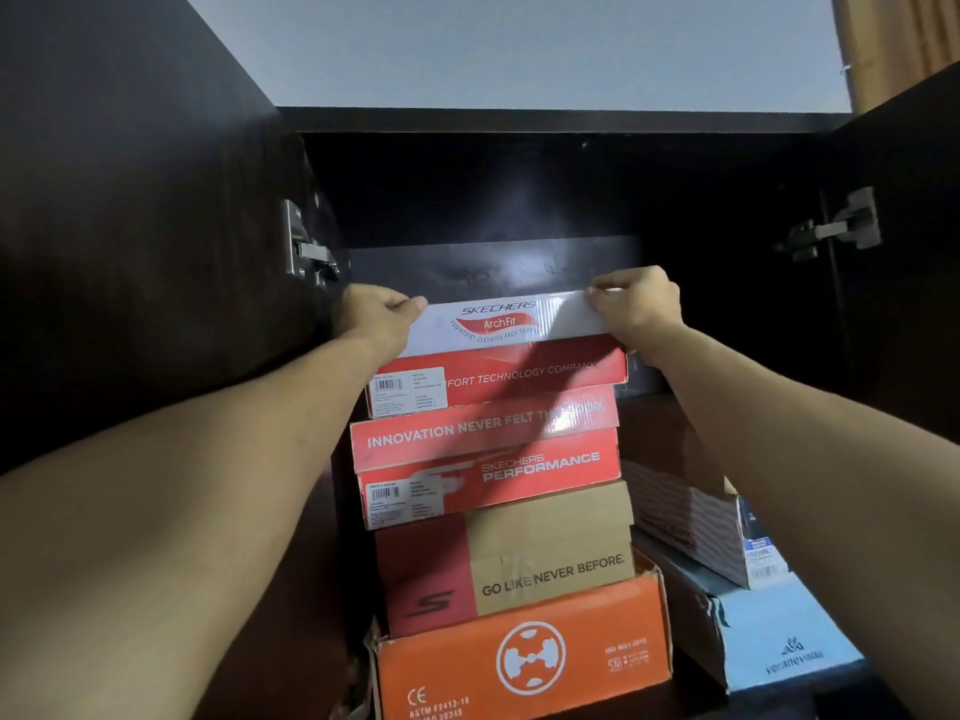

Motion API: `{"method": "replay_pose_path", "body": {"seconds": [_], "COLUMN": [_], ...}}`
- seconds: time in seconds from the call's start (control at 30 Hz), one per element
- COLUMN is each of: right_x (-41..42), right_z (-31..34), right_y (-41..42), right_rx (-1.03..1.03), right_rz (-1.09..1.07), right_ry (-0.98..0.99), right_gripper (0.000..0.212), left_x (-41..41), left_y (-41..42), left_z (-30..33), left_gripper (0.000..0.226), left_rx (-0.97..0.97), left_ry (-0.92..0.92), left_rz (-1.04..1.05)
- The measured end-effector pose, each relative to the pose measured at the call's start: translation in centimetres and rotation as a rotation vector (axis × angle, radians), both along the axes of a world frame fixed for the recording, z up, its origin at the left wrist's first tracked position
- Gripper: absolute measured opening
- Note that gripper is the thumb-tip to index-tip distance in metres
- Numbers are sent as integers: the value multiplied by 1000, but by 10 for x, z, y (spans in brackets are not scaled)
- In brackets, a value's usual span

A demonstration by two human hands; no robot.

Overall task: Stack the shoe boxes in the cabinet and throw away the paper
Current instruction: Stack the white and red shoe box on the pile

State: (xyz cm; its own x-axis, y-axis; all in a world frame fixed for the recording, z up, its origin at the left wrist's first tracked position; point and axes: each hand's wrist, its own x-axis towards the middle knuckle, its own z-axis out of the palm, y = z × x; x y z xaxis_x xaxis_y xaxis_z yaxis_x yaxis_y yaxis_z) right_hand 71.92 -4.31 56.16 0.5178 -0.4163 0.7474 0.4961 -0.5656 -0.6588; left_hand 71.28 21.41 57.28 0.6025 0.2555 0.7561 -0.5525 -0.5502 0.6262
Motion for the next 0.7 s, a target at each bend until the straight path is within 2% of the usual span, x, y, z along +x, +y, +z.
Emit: {"method": "replay_pose_path", "body": {"seconds": [0.1, 0.2, 0.3, 0.43, 0.53, 0.6, 0.7], "right_x": [7, 9, 9, 1, -19, -42, -87], "right_z": [-3, -4, -6, -10, -12, -15, -25], "right_y": [0, 1, 2, 1, -6, -15, -40], "right_rx": [-101, -196, -270, -449, -476, -479, -523], "right_rz": [-64, -116, -131, -122, -109, -123, -183], "right_ry": [46, 91, 141, 249, 251, 234, 302], "right_gripper": [31, 39, 46, 64, 68, 59, 49], "left_x": [7, 14, 16, 10, -2, -13, -31], "left_y": [-4, -6, -7, -14, -32, -54, -101], "left_z": [-9, -20, -33, -43, -47, -51, -61], "left_gripper": [24, 46, 68, 88, 84, 73, 41], "left_rx": [135, 504, 773, 877, 890, 871, 811], "left_ry": [-24, -30, -88, 4, -18, -77, -76], "left_rz": [124, 384, 498, 554, 534, 465, 185]}}
